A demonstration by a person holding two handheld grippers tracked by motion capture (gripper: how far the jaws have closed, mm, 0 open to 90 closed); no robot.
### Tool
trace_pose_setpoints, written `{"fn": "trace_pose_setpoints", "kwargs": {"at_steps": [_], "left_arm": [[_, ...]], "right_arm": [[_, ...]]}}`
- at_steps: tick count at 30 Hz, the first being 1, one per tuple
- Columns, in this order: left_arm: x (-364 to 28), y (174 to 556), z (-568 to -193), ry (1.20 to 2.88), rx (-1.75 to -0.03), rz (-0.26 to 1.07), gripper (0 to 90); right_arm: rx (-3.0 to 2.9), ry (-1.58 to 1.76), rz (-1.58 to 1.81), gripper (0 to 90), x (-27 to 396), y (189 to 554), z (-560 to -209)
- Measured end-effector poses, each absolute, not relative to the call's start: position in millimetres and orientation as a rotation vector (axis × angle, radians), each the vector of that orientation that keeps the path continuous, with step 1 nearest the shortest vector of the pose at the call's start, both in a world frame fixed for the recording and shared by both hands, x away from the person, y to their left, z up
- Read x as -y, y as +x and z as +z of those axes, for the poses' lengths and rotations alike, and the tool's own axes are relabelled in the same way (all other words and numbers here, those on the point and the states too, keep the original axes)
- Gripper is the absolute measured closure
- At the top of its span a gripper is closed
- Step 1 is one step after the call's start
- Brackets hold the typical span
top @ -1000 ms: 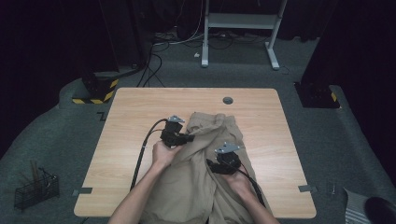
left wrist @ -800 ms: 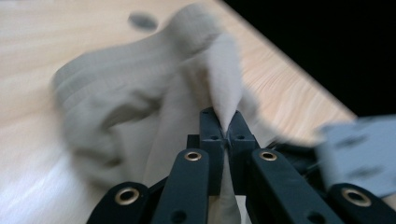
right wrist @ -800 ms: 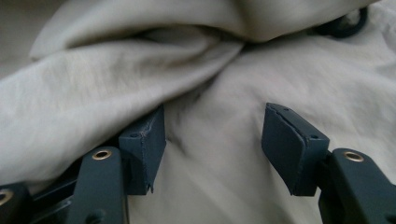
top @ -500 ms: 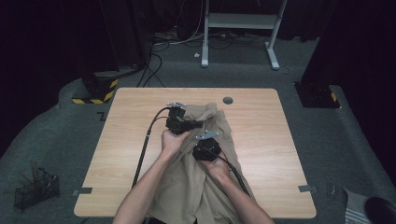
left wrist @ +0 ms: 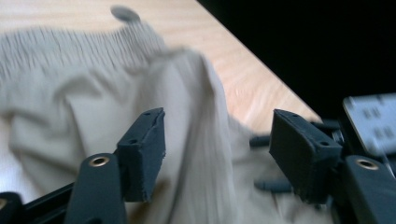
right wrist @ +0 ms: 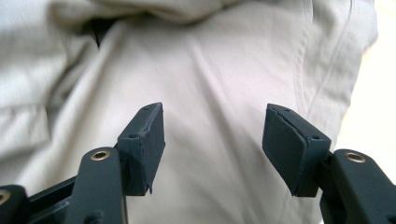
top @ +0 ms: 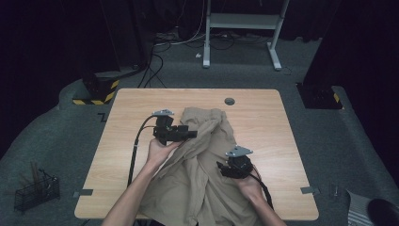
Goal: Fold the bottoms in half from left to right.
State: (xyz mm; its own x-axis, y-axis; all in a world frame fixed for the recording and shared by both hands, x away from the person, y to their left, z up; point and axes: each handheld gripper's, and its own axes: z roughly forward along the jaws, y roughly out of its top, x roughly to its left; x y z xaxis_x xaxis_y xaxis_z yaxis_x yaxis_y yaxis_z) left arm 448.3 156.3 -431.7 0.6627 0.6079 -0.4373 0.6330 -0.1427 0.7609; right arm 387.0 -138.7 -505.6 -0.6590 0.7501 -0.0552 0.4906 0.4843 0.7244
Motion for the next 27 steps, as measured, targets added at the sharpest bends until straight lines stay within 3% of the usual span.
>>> {"fn": "trace_pose_setpoints", "kwargs": {"at_steps": [6, 9, 13, 18, 23, 27], "left_arm": [[-158, 428, -462, 1.949, -1.005, 0.032, 33.7], [-149, 424, -476, 2.030, -1.014, 0.139, 36.5], [-137, 433, -494, 2.072, -1.069, 0.226, 44.3], [-132, 459, -507, 2.055, -1.151, 0.287, 45.3], [-138, 485, -503, 2.031, -1.217, 0.316, 42.9], [-153, 473, -480, 1.998, -1.183, 0.340, 39.4]], "right_arm": [[-2.390, 1.068, 0.974, 37.1, 143, 387, -520], [-2.375, 1.073, 0.991, 36.4, 141, 390, -522], [-2.353, 1.093, 1.002, 36.4, 135, 397, -523], [-2.331, 1.117, 0.993, 36.7, 124, 419, -523], [-2.300, 1.164, 0.981, 37.0, 113, 448, -523], [-2.295, 1.178, 0.967, 37.9, 113, 451, -522]]}}
